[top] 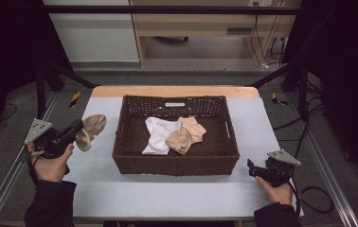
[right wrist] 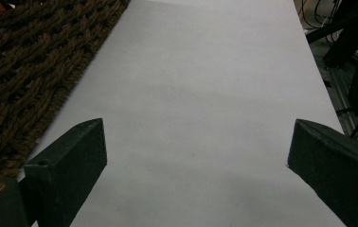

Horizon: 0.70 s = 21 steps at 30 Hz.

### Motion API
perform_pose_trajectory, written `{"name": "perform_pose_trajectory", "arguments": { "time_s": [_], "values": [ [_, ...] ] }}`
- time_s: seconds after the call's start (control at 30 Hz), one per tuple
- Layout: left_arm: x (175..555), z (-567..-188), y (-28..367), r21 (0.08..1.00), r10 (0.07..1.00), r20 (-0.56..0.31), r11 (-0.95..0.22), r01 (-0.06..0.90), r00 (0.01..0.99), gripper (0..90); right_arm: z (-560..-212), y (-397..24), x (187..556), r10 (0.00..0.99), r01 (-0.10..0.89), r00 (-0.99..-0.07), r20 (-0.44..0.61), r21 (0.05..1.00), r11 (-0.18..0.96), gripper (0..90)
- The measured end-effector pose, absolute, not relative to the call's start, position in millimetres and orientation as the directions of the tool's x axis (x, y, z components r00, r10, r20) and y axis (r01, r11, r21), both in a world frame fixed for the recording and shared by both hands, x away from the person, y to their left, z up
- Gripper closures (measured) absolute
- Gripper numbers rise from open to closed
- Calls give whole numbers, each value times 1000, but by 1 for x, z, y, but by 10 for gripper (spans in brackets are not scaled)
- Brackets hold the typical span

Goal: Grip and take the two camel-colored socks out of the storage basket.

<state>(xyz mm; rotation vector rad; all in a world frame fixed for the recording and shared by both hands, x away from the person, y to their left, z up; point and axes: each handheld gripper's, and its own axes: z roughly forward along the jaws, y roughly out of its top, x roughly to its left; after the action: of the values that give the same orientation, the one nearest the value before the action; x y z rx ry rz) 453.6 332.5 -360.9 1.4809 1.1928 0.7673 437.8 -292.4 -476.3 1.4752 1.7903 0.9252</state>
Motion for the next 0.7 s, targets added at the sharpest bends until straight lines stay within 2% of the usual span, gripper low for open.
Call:
{"name": "perform_pose_trajectory", "arguments": {
  "time_s": [0.27,0.43,0.7],
  "values": [
    [455,-383,334,936,957,-93,-10,351,276,857,-476,-292,437,984,539,-176,-36,833,127,58],
    [461,-409,335,893,966,-52,-68,445,252,855,-475,-293,437,984,537,-177,-36,834,127,58],
    [466,-433,335,837,965,-28,-119,534,259,844,-475,-293,435,983,535,-178,-39,835,130,57]
  ]
}}
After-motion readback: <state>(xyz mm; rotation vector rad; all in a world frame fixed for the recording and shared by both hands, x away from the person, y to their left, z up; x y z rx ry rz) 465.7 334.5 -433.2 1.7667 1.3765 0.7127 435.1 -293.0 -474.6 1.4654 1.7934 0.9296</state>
